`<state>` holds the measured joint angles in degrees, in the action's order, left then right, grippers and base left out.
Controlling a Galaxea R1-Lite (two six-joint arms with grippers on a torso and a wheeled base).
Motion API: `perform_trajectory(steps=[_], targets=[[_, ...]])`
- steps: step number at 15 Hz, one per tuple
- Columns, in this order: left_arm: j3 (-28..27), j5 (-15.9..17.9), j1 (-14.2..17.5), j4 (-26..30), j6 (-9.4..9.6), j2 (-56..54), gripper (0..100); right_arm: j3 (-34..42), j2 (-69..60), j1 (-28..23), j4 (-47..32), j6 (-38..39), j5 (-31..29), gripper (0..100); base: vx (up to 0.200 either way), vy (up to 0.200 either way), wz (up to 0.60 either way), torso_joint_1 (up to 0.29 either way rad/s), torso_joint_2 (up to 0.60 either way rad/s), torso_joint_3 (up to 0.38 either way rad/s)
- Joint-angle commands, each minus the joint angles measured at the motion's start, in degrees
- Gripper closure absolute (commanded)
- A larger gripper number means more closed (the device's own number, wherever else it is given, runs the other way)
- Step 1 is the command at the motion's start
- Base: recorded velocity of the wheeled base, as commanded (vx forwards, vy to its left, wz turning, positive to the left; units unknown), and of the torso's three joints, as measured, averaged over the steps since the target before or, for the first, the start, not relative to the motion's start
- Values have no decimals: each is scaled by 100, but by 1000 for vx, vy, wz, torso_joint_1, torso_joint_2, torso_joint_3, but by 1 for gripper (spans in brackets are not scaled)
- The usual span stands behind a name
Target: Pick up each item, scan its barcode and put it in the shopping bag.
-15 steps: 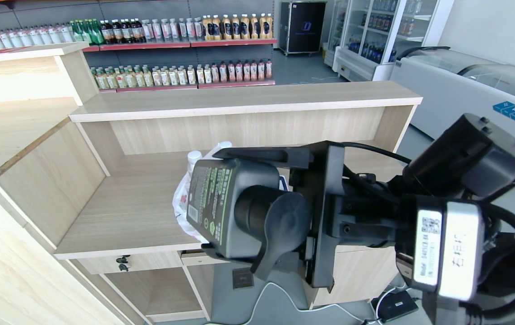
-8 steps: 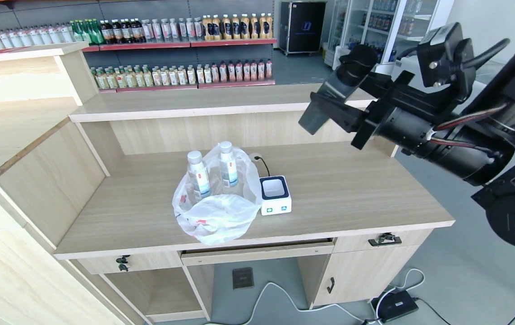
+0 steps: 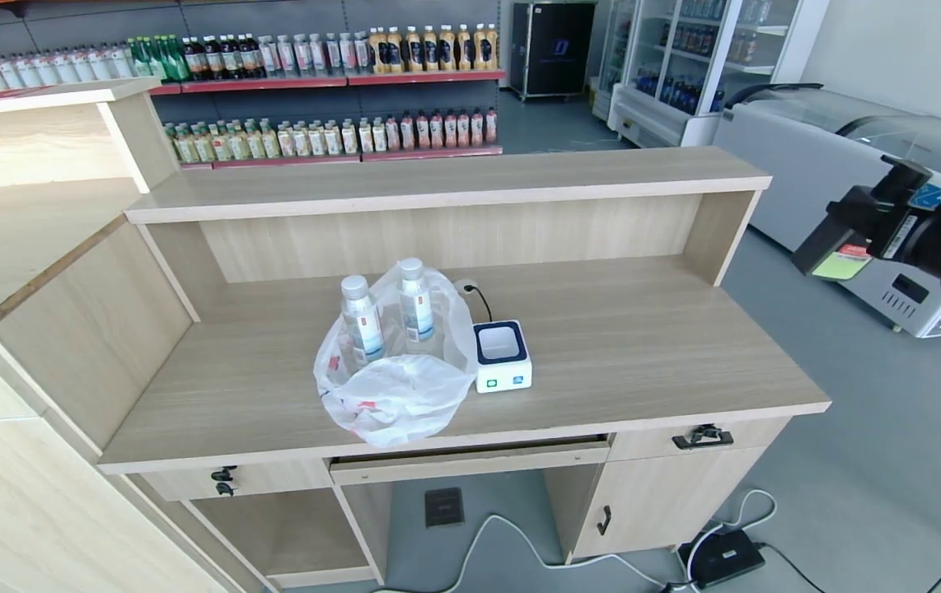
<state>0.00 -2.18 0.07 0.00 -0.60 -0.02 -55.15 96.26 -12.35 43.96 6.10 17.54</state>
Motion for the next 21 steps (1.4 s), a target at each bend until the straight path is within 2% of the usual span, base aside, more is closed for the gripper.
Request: perform_trajectory(steps=[1,4,7,10,14,17,21], targets=[[0,-2,1,0,-2,2,0,242,51,-145,16,-144,-163,100,0,0,0,0,0,0],[0,-2,1,0,-2,2,0,347,-54,-154,25,-838,-1060,100,0,0,0,0,0,0],[0,-2,1,0,-2,2,0,435,-116,-154,-72,-1163,-1148,100,0,0,0,0,0,0],[0,-2,1,0,-2,2,0,365,-248,-31,-80,-1058,-1130,100,0,0,600,1,2,2],[0,-2,1,0,-2,2,0,127,-257,418,-186,-689,-1157,100,0,0,600,5,5,1],[0,-2,1,0,-2,2,0,171,-195,787,-186,-179,-1095,100,0,0,0,0,0,0],[0,-2,1,0,-2,2,0,127,121,1209,-177,1359,-963,100,0,0,0,0,0,0]])
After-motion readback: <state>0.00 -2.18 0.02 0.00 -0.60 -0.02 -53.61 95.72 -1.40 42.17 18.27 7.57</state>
